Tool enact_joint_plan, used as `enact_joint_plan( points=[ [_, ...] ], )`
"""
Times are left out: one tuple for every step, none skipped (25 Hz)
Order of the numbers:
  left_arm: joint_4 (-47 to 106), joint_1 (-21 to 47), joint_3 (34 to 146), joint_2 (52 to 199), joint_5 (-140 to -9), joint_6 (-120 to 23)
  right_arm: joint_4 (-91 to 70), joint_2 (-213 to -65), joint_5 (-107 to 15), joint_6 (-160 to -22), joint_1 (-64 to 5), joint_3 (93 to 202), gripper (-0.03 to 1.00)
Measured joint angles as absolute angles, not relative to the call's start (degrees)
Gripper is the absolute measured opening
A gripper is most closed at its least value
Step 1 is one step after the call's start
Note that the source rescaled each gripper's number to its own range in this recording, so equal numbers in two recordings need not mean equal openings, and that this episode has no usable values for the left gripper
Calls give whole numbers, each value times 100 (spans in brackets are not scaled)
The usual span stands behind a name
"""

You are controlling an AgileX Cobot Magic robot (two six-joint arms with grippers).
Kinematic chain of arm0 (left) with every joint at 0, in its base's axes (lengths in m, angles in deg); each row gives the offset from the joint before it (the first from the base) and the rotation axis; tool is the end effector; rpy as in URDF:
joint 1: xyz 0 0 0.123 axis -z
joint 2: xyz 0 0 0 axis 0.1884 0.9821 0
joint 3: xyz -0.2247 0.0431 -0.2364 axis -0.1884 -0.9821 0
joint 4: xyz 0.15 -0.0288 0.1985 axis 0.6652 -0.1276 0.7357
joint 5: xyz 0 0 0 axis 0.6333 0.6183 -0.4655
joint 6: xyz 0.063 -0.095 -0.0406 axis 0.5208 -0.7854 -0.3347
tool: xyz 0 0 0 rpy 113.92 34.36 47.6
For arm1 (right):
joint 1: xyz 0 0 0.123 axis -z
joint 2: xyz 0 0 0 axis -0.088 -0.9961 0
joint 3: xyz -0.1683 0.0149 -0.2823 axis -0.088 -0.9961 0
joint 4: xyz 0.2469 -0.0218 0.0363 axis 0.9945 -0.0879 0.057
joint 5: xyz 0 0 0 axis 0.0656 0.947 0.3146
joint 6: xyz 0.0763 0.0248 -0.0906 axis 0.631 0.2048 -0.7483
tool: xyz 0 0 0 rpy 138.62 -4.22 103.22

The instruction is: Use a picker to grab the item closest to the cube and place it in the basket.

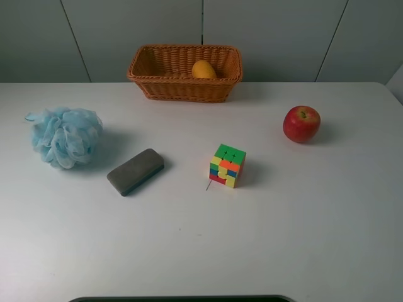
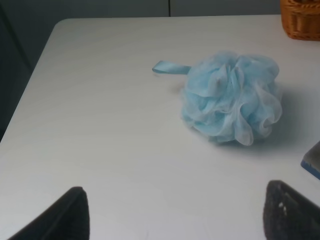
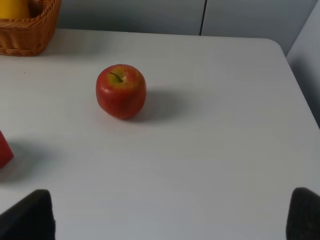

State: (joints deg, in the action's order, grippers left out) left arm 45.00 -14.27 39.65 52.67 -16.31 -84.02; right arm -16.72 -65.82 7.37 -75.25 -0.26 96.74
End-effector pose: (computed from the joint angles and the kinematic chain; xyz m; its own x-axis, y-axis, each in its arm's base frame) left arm -0.0263 0.0015 0.2641 -0.4645 -0.0359 -0.8849 -0.0850 0.9964 0.0042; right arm -0.0263 0.0053 0.2620 -0.4816 -0.0722 -0.8734 0.0072 0.9962 -0.0864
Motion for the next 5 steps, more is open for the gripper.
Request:
enact_joint_plan(
  points=[
    [4500, -1427, 3965, 5267, -1631, -8402, -1672, -6582, 737, -7525, -26, 9674, 100],
    [4500, -1427, 3965, 5267, -1631, -8402, -1661, -6582, 737, -7525, -26, 9674, 100],
    [4500, -1427, 3965, 5267, -1631, -8402, -1661, -6582, 737, -7525, -26, 9674, 100],
    [4500, -1427, 3965, 5267, -1631, -8402, -1648, -6582, 737, -7525, -26, 9674, 100],
    [4500, -1427, 3965, 5267, -1631, -8402, -1640, -6582, 737, -7525, -26, 9674, 100]
  ],
)
